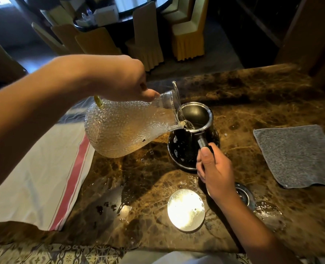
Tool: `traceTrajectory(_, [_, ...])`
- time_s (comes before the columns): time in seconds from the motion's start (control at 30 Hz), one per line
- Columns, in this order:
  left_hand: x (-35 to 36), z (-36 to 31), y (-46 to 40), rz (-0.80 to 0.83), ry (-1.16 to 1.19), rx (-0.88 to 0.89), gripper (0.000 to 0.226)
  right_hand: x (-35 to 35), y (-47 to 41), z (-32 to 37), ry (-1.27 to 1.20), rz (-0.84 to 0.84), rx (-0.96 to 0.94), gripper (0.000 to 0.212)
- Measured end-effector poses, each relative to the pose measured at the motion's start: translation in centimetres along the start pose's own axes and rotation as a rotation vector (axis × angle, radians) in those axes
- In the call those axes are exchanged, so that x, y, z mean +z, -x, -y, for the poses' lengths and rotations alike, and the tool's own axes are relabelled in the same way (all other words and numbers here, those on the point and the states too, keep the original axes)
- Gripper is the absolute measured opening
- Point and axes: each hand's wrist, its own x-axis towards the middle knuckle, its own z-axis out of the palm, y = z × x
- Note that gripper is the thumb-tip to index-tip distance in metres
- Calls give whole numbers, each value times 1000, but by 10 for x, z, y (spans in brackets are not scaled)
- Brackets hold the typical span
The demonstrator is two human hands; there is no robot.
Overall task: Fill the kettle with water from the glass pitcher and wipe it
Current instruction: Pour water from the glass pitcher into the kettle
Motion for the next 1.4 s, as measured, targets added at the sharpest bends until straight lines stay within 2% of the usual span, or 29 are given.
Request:
traceTrajectory(0.2, [-1, -2, 0, -8, -11, -9, 65, 0, 0, 2, 11, -7, -5, 56])
traceTrajectory(0.37, [-3, -5, 0, 2, -18, -24, 65, 0, 0, 2, 3, -3, -5, 70])
traceTrajectory(0.63, [-5, -7, 1, -1, -19, -27, 63, -1, 1, 0, -5, 1, -4, 75])
traceTrajectory(0.97, [-6, -10, 1, -21, -20, -27, 63, 0, 1, 1, -5, -12, -29, 47])
traceTrajectory(1.4, [-7, -13, 0, -40, -21, -19, 60, 0, 2, 2, 0, -25, -41, 40])
